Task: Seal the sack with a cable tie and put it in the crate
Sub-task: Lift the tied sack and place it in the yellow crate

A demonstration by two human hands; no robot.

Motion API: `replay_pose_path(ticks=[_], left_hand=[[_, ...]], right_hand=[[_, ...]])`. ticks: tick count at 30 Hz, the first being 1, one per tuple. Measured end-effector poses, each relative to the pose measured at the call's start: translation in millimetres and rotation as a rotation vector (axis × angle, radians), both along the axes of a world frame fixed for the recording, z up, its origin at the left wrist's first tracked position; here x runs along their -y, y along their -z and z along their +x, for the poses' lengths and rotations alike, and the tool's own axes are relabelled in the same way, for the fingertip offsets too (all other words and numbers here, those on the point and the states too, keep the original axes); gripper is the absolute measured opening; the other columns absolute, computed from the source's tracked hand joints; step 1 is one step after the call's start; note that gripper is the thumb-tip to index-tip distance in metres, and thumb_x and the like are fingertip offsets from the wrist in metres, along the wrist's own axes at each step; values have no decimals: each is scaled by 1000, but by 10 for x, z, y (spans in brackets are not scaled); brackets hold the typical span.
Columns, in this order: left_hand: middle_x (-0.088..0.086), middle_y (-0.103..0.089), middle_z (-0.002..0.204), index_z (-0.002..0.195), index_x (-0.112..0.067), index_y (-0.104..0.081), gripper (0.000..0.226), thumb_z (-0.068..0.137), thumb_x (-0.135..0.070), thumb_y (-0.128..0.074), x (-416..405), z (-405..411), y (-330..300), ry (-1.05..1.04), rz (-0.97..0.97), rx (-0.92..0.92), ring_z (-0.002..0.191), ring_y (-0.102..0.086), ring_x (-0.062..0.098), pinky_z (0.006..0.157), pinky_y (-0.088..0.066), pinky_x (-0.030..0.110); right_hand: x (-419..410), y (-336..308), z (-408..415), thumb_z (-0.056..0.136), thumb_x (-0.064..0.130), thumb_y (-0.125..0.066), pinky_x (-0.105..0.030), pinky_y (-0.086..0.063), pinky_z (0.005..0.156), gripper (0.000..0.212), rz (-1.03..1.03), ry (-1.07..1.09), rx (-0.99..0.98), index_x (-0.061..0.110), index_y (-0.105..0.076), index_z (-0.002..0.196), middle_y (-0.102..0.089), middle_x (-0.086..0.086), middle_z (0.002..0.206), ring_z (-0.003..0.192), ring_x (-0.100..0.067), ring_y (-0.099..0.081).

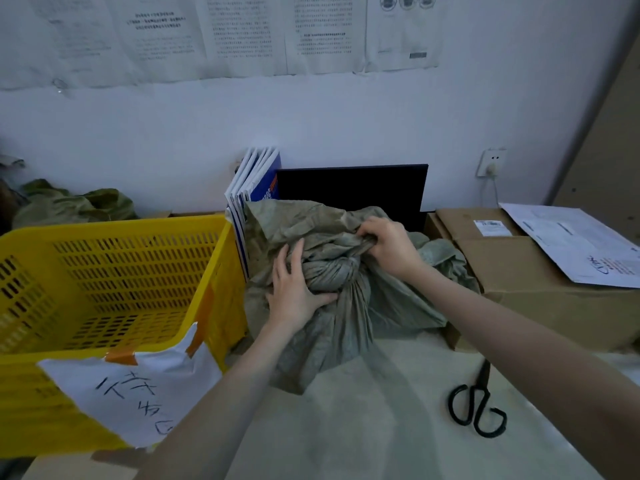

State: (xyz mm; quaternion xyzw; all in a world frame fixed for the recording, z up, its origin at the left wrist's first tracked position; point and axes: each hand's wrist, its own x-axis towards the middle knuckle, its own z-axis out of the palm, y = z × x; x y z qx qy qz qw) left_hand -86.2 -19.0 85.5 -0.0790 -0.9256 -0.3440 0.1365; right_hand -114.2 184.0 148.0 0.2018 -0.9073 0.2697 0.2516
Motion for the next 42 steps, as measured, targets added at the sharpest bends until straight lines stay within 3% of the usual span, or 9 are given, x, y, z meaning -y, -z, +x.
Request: replay_pose_path(ticks=[3, 6, 12, 16, 19, 29, 34, 37, 42], left_hand=[[3, -5, 158, 148, -40, 0, 124, 58, -50, -85, 39, -61, -19, 36, 103, 45, 145, -12, 31, 108, -28, 59], [7, -18, 153, 145, -42, -7, 112, 64, -42, -84, 12, -50, -24, -37, 133, 41, 137, -30, 36, 100, -40, 56], [10, -37, 140, 142, -40, -19, 76, 85, -29, -67, -35, -125, -298, -116, -38, -64, 124, -44, 38, 89, -47, 56], [13, -40, 138, 142, -35, -26, 66, 89, -23, -61, 38, -254, -683, -130, -132, -169, 121, -48, 37, 87, -48, 53], [15, -42, 135, 144, -31, -28, 64, 89, -22, -59, 111, -328, -1067, -134, -153, -246, 119, -49, 38, 83, -47, 48], [17, -45, 131, 145, -33, -27, 64, 89, -24, -56, 293, -271, -2290, -155, -127, -444, 109, -54, 41, 82, -45, 45], [18, -47, 130, 146, -33, -27, 64, 89, -23, -55, 377, -150, -2749, -146, -89, -548, 108, -55, 39, 77, -42, 41], [16, -50, 128, 146, -35, -28, 64, 89, -24, -55, 437, -76, -2949, -131, -51, -590, 108, -55, 39, 75, -40, 39], [15, -57, 124, 146, -34, -28, 66, 87, -22, -57, 530, 69, -3232, -102, -36, -627, 106, -58, 36, 82, -45, 44]], right_hand=[[31, -31, -1, 74, -7, -61, -36, -47, 73, 20, -84, 12, 0, 8, -70, 85, -61, 2, 82, 83, -25, -59], [77, -69, -4, 73, -10, -60, -35, -47, 74, 23, -136, 14, -10, 8, -71, 83, -62, 2, 82, 82, -23, -59], [25, -351, -120, 70, -15, -55, -19, -40, 72, 28, -259, 56, 27, 1, -70, 88, -67, -12, 89, 85, -23, -59], [91, -619, -222, 70, -15, -55, -21, -39, 73, 31, -393, 123, 15, -1, -69, 94, -70, -16, 94, 85, -21, -59], [186, -870, -284, 73, -15, -54, -17, -39, 75, 32, -537, 140, -6, 0, -68, 97, -69, -16, 98, 86, -17, -58], [374, -1976, -244, 74, -14, -52, -12, -38, 63, 30, -587, 61, -238, 1, -68, 95, -69, -11, 89, 80, -16, -59], [442, -2440, -158, 74, -11, -50, -24, -46, 71, 31, -615, 18, -315, 4, -67, 94, -68, -8, 89, 84, -19, -62], [496, -2658, -62, 72, -10, -51, -20, -41, 70, 33, -601, 25, -388, 4, -68, 96, -66, -5, 87, 84, -18, -59], [516, -2895, 11, 72, -8, -51, -27, -48, 77, 33, -605, -5, -388, 9, -70, 95, -70, -6, 92, 89, -21, -63]])
